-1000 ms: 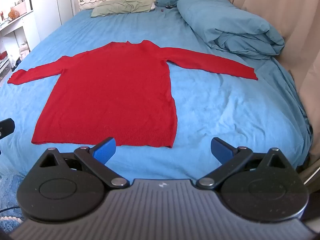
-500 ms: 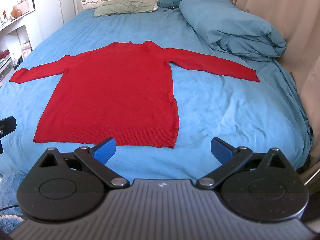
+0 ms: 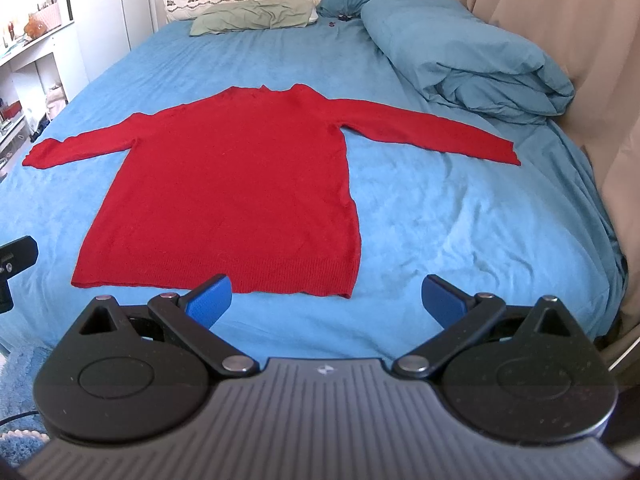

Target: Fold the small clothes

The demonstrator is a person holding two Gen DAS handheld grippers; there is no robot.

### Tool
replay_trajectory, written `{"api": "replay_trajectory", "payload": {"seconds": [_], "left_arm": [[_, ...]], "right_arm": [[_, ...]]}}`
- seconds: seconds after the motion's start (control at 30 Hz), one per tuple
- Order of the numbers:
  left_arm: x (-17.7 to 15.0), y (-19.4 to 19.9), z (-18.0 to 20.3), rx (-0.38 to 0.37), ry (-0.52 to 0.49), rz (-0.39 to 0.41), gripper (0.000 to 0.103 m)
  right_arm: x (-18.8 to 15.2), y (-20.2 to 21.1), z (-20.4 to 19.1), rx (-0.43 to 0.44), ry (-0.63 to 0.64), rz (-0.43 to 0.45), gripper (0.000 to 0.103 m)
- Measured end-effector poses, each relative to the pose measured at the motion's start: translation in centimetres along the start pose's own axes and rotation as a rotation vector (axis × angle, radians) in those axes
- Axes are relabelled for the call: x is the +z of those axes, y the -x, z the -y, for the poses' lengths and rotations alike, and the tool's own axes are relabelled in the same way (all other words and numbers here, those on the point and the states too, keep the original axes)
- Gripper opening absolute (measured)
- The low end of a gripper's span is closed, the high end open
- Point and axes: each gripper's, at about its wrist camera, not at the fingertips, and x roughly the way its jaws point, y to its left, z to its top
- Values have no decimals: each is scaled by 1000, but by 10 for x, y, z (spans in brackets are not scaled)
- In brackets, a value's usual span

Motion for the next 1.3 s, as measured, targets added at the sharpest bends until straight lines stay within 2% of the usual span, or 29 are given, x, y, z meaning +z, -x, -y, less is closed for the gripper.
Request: {"api": "replay_trajectory", "payload": {"seconds": [1.3], "left_arm": [[0, 8, 4, -13, 8, 12, 103]], "right_arm": [[2, 7, 5, 9, -25, 23, 103]]}}
